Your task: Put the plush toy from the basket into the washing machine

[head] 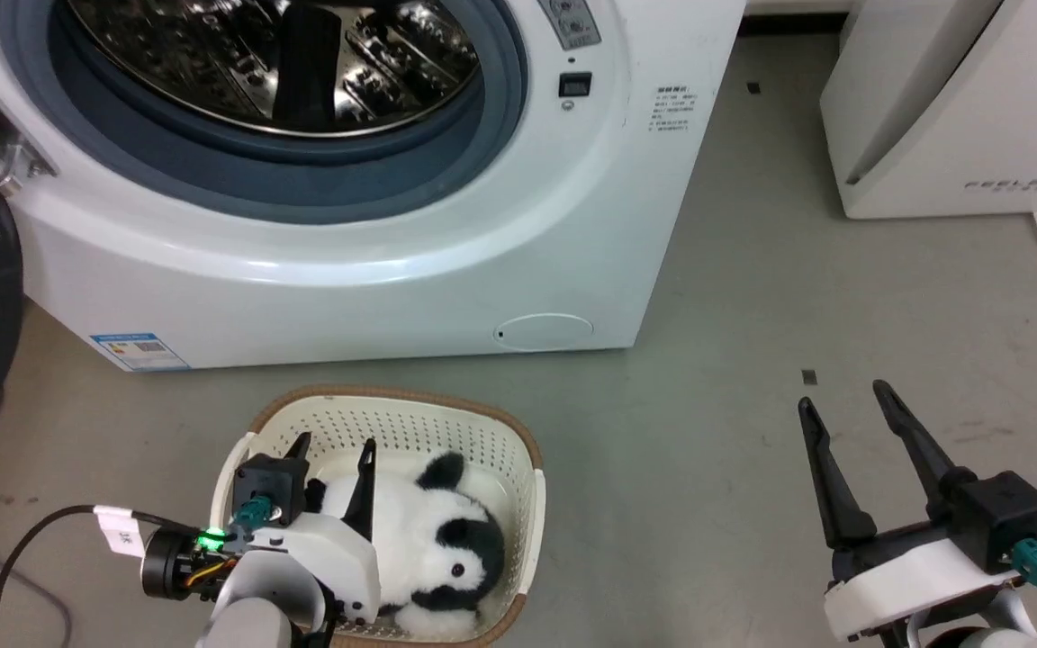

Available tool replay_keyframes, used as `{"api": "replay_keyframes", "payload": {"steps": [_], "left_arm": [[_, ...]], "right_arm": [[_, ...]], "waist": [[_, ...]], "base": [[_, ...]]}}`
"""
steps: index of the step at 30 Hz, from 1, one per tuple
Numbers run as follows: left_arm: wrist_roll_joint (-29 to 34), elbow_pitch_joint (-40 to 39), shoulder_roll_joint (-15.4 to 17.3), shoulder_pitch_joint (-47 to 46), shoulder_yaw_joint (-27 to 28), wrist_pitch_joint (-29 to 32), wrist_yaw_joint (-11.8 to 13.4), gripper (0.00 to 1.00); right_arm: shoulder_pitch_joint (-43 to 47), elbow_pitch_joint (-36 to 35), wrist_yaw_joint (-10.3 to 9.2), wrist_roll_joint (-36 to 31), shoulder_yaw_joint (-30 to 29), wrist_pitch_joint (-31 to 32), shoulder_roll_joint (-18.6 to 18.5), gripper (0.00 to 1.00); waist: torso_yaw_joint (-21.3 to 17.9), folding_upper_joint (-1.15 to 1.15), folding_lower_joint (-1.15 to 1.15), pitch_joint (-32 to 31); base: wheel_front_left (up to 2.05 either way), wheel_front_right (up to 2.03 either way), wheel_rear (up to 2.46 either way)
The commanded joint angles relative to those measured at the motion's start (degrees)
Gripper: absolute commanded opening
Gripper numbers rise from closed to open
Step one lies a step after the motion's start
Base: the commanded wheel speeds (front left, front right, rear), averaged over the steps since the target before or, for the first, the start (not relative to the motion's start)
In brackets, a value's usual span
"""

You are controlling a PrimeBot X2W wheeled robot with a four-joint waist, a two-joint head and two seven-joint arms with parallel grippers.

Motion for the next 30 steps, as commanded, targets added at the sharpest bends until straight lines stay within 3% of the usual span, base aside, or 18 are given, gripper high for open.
{"api": "replay_keyframes", "payload": {"steps": [1,30], "left_arm": [[-0.8,1.9,0.5,-1.8,0.1,-0.4,-0.2,1.00],[-1.8,24.6,6.8,-17.0,-5.7,0.9,-2.2,1.00]], "right_arm": [[-1.1,-0.5,-0.02,0.3,-0.1,-0.6,0.0,1.00],[-4.8,-6.0,-0.04,2.7,2.0,-4.0,0.0,1.00]], "waist": [[-0.4,0.00,0.00,1.2],[-3.7,0.00,0.00,16.2]], "base": [[0.00,0.00,0.00],[0.00,0.00,0.00]]}}
